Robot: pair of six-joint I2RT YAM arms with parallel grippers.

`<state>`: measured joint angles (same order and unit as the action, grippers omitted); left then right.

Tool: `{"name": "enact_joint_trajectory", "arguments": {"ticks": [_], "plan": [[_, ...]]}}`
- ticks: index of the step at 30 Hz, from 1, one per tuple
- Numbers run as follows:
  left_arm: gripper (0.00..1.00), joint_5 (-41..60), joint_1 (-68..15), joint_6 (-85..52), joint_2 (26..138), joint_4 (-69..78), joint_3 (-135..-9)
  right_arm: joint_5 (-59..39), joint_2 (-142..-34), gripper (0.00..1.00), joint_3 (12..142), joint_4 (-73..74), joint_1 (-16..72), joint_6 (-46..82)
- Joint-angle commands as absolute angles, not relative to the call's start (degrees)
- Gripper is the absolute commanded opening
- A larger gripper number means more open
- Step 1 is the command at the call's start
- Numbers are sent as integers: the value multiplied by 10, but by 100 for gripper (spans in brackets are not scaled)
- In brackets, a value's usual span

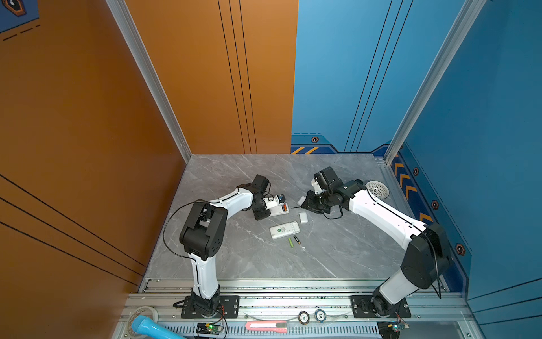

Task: Unload the batteries from the remote control
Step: 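Hold the remote with the left gripper while the right aims the screwdriver tip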

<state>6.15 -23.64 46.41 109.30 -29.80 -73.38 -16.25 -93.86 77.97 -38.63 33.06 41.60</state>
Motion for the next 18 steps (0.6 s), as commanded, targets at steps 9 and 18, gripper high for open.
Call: {"name": "enact_joint_trajectory", "arguments": {"ticks": [9,18], "plan": [[78,68,-220,408,1058,-310,-713,-140,-965,0,828,-403,355,426],[92,82,-214,403,1099,-309,-762,-140,-962,0,828,-403,362,429]]}}
